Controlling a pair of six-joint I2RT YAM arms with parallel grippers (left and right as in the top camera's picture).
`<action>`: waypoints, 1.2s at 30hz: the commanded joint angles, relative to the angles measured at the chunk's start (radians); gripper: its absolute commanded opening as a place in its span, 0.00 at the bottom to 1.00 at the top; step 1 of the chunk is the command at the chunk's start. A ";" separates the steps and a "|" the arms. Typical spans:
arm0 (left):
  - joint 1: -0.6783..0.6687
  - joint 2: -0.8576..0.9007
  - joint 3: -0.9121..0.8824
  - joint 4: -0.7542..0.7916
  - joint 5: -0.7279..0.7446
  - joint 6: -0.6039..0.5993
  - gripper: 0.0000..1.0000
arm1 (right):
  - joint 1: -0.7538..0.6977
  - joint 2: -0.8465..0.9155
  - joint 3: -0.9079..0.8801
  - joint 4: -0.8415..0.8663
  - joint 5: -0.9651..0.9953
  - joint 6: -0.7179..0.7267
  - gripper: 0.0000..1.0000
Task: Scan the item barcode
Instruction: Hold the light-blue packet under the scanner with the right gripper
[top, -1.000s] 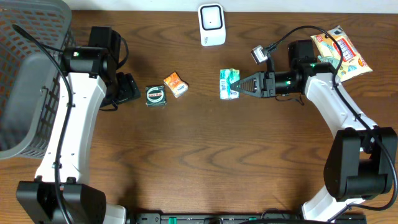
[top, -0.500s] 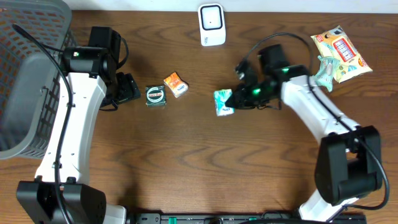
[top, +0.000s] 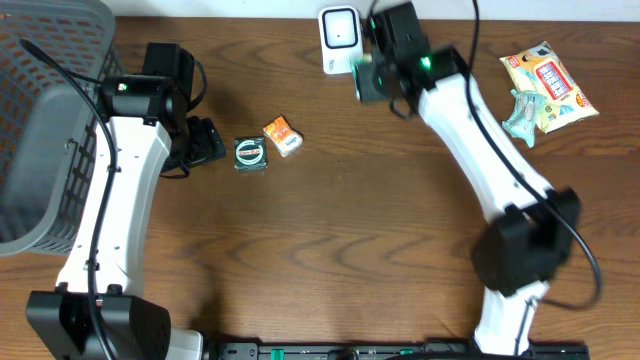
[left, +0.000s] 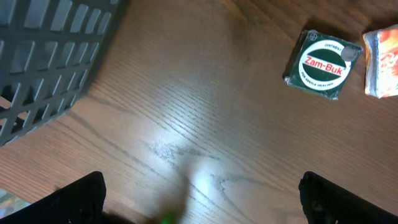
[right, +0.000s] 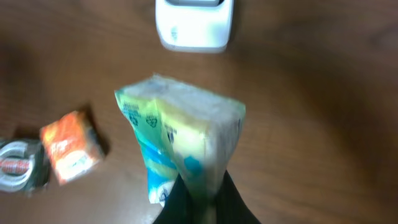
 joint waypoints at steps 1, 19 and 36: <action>0.003 0.006 -0.002 -0.004 -0.009 -0.006 0.98 | -0.003 0.177 0.207 -0.046 0.121 -0.068 0.01; 0.003 0.006 -0.002 -0.004 -0.009 -0.006 0.98 | 0.055 0.424 0.463 0.437 0.388 -0.810 0.01; 0.003 0.006 -0.002 -0.004 -0.009 -0.006 0.98 | 0.058 0.484 0.436 0.414 0.388 -0.969 0.01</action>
